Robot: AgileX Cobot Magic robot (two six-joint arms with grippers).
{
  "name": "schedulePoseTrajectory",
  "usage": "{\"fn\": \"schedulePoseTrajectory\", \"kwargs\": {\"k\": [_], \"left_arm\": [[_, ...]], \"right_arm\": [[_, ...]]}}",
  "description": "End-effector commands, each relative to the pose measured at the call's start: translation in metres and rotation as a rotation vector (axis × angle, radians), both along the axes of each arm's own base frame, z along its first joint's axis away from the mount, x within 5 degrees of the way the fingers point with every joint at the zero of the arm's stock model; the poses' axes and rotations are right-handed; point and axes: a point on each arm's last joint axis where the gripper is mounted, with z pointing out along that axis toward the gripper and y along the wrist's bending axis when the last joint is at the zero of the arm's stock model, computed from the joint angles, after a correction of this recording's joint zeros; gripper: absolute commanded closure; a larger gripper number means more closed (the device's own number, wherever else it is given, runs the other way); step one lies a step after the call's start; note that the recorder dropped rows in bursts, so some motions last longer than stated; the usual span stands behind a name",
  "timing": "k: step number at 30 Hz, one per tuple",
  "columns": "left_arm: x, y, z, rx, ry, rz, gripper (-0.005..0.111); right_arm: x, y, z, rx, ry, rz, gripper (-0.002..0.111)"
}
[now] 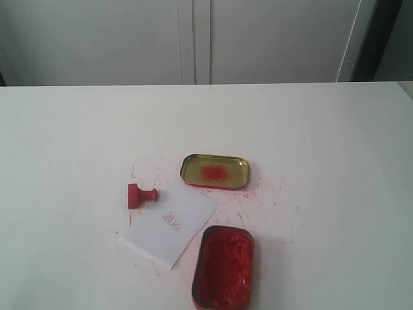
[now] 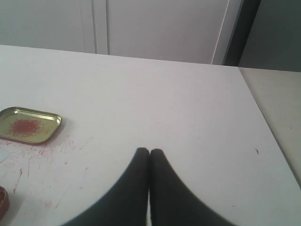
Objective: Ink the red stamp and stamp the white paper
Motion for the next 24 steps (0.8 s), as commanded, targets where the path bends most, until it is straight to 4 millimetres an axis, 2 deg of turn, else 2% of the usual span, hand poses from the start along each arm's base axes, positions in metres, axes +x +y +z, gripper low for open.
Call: {"fn": "schedulePoseTrajectory", "kwargs": {"k": [1, 14, 24], "left_arm": [[0.000, 0.000, -0.001, -0.002, -0.003, 0.002, 0.107], [0.000, 0.000, -0.001, -0.002, -0.003, 0.002, 0.107], [0.000, 0.000, -0.001, -0.002, -0.003, 0.002, 0.107]], "right_arm": [[-0.002, 0.000, -0.002, -0.010, -0.012, 0.003, 0.108], [-0.022, -0.002, -0.025, -0.001, -0.136, 0.004, 0.108], [-0.014, -0.001, -0.052, -0.006, -0.084, 0.007, 0.108]]}}
